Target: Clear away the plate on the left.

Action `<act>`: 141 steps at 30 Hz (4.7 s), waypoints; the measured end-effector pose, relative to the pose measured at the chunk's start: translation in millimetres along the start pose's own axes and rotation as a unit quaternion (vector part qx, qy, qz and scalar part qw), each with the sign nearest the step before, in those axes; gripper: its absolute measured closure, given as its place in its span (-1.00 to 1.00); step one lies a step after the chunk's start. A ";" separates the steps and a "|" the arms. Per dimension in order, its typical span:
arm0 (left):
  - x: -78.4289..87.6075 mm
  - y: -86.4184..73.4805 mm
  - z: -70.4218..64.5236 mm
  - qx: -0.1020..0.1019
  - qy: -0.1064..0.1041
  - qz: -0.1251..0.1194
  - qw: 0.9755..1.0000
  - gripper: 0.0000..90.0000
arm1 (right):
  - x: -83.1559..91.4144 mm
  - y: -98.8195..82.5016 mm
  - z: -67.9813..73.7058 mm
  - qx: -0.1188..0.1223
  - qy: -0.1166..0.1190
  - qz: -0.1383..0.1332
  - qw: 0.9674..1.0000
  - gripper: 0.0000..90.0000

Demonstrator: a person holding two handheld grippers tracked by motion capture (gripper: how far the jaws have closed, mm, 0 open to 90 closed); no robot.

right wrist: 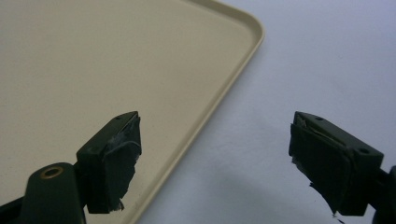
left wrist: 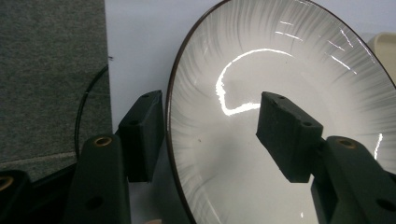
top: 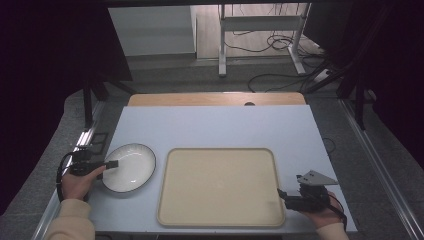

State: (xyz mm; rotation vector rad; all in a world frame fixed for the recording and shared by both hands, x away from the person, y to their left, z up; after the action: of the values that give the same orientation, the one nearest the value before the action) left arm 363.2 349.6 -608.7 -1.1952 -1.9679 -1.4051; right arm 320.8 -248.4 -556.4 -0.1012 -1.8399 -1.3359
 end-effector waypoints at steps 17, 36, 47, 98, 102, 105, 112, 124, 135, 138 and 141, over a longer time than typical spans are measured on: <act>-7.5 -1.8 3.6 0.024 0.009 -0.004 1.000 0.25 | 0.0 -0.4 -4.1 -0.007 -0.004 0.003 1.000 -0.61; 11.2 2.3 1.5 0.031 -0.003 -0.020 0.999 0.74 | -1.1 -1.2 -8.4 -0.015 -0.015 0.009 1.000 -0.61; 20.4 10.6 -5.8 0.045 -0.027 -0.057 0.997 0.87 | -0.1 0.6 -11.2 -0.019 -0.018 0.003 1.000 -0.61; 56.0 36.1 -41.9 0.048 -0.131 -0.154 0.978 0.82 | 1.1 0.5 -13.7 -0.018 -0.022 0.001 1.000 -0.61; 56.9 36.5 -46.5 0.044 -0.144 -0.155 0.976 0.82 | 1.2 0.8 -13.7 -0.018 -0.023 0.000 1.000 -0.61; 57.7 37.3 -50.9 0.042 -0.149 -0.156 0.976 0.82 | 1.2 0.9 -13.6 -0.017 -0.023 0.000 1.000 -0.61; 58.7 39.0 -57.2 0.044 -0.168 -0.163 0.971 0.82 | 1.2 1.0 -13.8 -0.017 -0.023 0.000 1.000 -0.61; 60.8 42.9 -76.1 0.035 -0.193 -0.167 0.966 0.81 | 0.9 0.9 -14.0 -0.017 -0.024 0.000 1.000 -0.61; 60.1 46.3 -103.7 0.018 -0.220 -0.164 0.961 0.81 | 1.0 0.8 -14.0 -0.016 -0.024 0.000 1.000 -0.61; 58.6 46.9 -110.7 0.009 -0.221 -0.167 0.961 0.80 | 0.9 0.8 -14.2 -0.017 -0.024 0.000 1.000 -0.61; 57.6 47.2 -114.4 0.005 -0.222 -0.166 0.961 0.80 | 0.8 0.7 -14.1 -0.016 -0.024 0.001 1.000 -0.61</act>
State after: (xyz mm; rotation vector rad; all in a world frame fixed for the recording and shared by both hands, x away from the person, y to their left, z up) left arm 358.0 272.8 -496.0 -1.3087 -2.5829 -1.3606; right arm 328.7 -259.9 -554.2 -0.1521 -1.8583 -1.3731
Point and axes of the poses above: each handheld gripper's, and its own axes: x roughly backward along the jaws, y roughly out of its top, z roughly to its left, the point moved 10 cm from there along -x, roughly forward along the jaws
